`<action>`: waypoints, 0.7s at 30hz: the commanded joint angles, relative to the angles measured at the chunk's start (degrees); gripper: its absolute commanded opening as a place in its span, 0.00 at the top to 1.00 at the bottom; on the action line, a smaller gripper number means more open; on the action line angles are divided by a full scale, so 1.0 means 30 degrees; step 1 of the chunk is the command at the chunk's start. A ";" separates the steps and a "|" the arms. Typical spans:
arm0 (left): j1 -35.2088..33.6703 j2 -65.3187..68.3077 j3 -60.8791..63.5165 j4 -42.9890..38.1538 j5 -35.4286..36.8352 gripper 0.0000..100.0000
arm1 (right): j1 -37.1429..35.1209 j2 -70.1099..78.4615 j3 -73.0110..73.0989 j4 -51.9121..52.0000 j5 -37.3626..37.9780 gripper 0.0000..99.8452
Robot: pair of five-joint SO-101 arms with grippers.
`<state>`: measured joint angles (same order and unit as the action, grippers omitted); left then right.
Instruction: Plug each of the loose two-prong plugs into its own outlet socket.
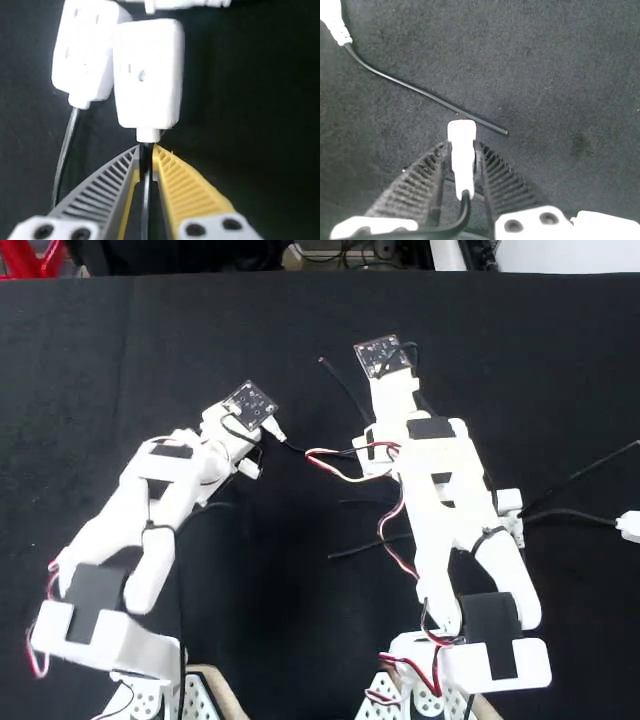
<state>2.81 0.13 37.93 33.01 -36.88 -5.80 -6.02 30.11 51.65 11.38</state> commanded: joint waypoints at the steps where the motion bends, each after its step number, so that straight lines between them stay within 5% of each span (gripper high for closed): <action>1: 0.0366 -0.3194 0.0718 0.2198 -0.0176 0.97 | 0.0352 -0.0132 -0.1011 -0.0029 0.0059 0.99; 15: 0.1714 -1.9136 1.1502 0.3253 -0.2110 0.96 | 0.0352 -0.0132 -0.0982 0.0059 0.0059 0.99; 21: 0.0923 -2.4117 1.4520 0.3077 -0.2110 0.77 | 0.0352 -0.0132 -0.0952 0.0088 0.0059 0.99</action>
<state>6.68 -63.08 78.37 41.89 -42.95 -5.80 -6.02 30.11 51.65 11.38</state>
